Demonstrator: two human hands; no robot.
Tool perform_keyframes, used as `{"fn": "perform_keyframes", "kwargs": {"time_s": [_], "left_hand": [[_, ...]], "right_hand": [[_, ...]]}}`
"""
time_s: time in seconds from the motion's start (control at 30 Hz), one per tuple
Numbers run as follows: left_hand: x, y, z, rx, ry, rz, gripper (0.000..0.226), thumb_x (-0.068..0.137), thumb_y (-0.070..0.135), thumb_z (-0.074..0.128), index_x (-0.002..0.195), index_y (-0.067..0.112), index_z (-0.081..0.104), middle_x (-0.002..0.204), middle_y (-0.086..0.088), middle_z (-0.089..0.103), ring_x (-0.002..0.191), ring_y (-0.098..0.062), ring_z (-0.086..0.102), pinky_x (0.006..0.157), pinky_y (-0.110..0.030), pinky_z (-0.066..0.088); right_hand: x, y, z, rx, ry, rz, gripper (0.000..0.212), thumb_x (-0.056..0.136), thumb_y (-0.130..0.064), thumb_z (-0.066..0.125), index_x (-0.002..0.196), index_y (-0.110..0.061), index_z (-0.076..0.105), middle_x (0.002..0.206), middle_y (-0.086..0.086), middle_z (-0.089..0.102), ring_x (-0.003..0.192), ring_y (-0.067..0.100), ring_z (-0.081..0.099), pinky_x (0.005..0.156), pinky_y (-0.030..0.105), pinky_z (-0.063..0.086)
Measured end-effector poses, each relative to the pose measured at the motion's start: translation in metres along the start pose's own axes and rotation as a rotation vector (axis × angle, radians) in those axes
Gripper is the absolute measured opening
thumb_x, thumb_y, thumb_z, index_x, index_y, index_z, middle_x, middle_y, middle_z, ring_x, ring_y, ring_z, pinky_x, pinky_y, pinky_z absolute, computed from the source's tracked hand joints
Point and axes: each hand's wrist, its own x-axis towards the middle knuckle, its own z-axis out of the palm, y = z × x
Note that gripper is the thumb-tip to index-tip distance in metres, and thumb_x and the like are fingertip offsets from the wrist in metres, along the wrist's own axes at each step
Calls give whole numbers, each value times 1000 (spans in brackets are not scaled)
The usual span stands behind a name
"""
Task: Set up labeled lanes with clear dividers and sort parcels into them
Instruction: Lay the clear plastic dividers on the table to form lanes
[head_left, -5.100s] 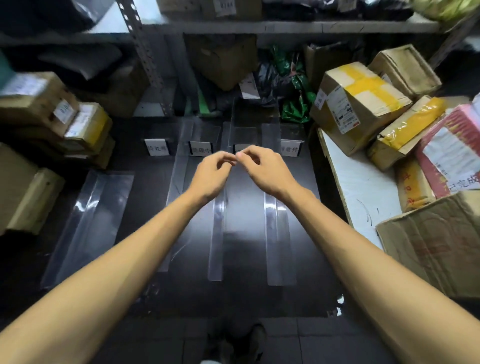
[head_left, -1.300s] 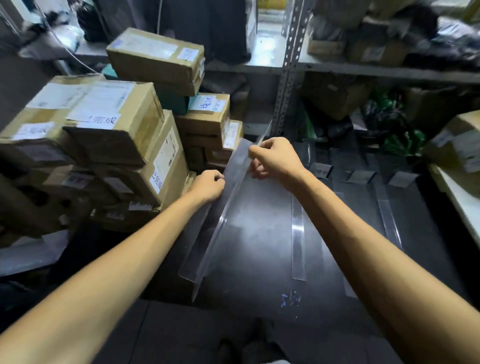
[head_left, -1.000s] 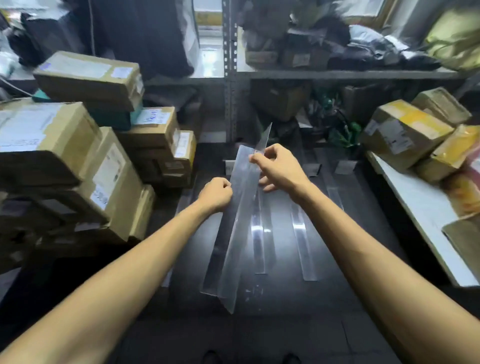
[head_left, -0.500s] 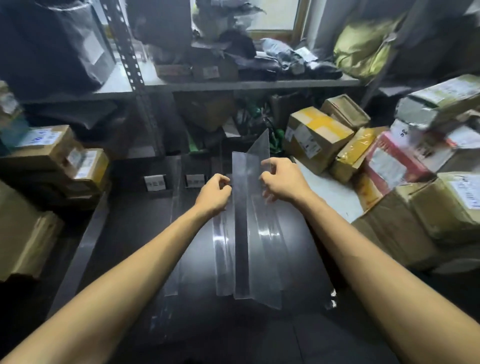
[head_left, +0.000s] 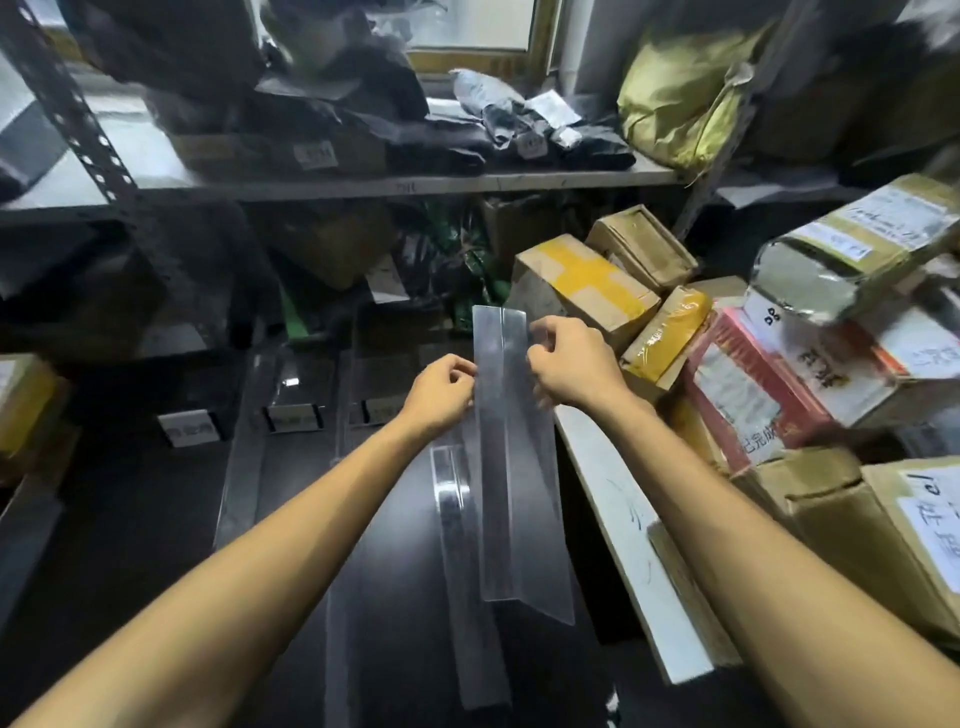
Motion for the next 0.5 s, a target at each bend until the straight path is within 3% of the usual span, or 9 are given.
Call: {"fn": "perform_keyframes", "kwargs": {"time_s": [0.1,0.17,0.23,0.3,0.33,0.4,0.47,0.5], "left_hand": [[24,0,25,33,-77,-28,36,93,8,38,117,13,64,88,-3,67,76,-17,65,73,-40,57],[36,-5,38,87,-160,-42,41,94,5,35,125,9,62,103,-10,67,82,-23,63,78,-38,53],[47,-11,50,113,-237,-66,37,92,-2,33,108,10,64,103,-14,62,83,-24,56,76,-33,44],[56,-15,59,155,-276,-101,36,90,-6,31,79,23,50,94,-13,54,83,-21,49,74,-33,39],[62,-17,62,176,-289,-117,37,90,-6,31,76,26,45,96,-13,52,84,-20,49,75,-34,41],[75,-20,70,200,-320,-141,37,91,-6,32,99,17,60,111,-15,57,96,-24,56,86,-37,46],[84,-22,77,216,-336,-177,50,92,-4,32,137,9,51,134,-15,56,111,-26,58,91,-33,46],[89,-23,80,227,-345,-189,53,93,-4,32,142,9,46,140,-14,53,113,-24,57,87,-30,46]], "right_hand": [[32,13,-5,-58,-34,50,23,88,-19,48,105,-16,64,100,14,73,90,40,70,89,47,56],[49,22,0,-103,-62,81,10,89,-21,50,89,-19,59,100,14,72,95,40,68,86,36,52],[66,31,10,-153,-90,98,8,90,-19,51,84,-21,54,103,15,68,102,39,63,77,32,42],[80,39,22,-194,-129,108,4,92,-17,49,90,-18,53,112,17,66,109,40,60,76,34,38],[86,44,27,-210,-149,111,5,92,-16,49,93,-17,53,116,18,65,111,40,59,76,35,38],[99,53,35,-235,-163,118,13,92,-15,48,101,-13,58,120,19,64,113,41,58,77,37,39],[109,59,41,-246,-166,136,21,93,-14,48,110,-11,61,122,19,63,115,42,57,77,36,38],[115,62,44,-241,-167,146,23,92,-14,49,112,-10,61,123,19,63,115,42,57,76,36,37]]}}
